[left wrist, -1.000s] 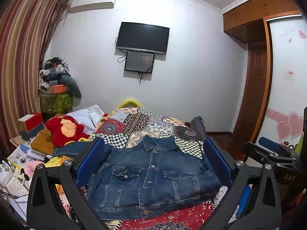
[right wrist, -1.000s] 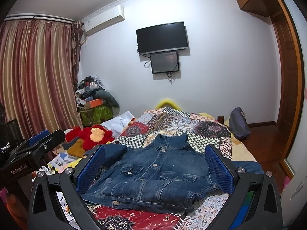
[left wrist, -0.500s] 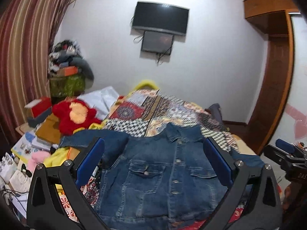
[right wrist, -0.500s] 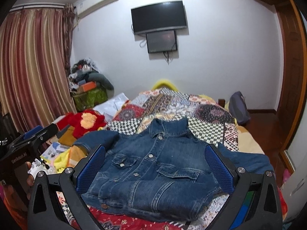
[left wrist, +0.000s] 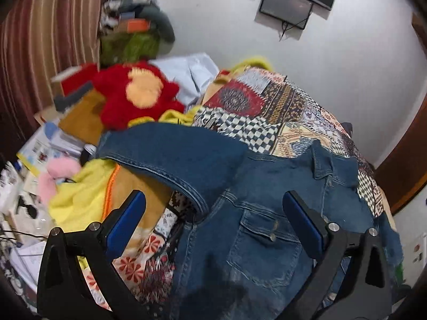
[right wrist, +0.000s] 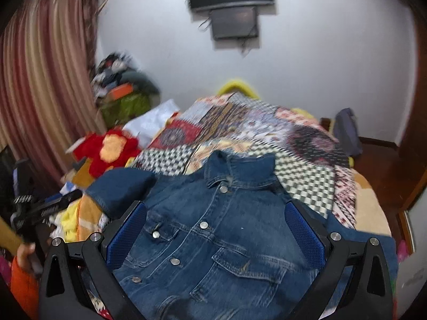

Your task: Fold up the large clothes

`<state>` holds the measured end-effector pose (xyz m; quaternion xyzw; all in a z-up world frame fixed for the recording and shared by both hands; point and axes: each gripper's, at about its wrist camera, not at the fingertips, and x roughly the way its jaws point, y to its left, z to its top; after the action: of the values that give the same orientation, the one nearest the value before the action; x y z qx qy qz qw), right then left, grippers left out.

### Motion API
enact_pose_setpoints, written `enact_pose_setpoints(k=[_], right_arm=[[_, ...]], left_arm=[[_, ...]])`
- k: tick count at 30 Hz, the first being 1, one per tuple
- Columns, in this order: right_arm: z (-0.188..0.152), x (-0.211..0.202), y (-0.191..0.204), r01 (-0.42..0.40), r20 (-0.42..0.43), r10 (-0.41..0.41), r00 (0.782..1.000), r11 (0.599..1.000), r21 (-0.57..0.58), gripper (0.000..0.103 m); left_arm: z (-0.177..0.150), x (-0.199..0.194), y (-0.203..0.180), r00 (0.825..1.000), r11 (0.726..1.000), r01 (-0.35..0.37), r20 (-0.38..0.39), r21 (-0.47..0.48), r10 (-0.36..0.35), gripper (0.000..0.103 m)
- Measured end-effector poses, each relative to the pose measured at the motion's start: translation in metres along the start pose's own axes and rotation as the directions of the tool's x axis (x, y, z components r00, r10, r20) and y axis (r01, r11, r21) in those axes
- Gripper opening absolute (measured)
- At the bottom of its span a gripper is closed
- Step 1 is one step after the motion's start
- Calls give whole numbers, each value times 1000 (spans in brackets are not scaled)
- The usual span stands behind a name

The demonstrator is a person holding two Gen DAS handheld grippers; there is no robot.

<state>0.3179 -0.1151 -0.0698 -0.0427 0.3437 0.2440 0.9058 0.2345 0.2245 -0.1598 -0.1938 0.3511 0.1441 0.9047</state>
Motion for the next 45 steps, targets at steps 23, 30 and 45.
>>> enact_pose_setpoints(k=[23,30,45], right_arm=[[-34,206,-60,-62,-559,136,818,987,149,103],[-55,219,-59,-74,-629,191,754,975,208,103],[-20,144,-79,-82,-496,198,845,966,247,103]], left_arm=[[39,152,91,940,926,142,-244,-349,-236,52],[59,130,41,975,976,-209,-70,58,213,18],[38,76,-143,996,879,-12,82,477,-31,14]])
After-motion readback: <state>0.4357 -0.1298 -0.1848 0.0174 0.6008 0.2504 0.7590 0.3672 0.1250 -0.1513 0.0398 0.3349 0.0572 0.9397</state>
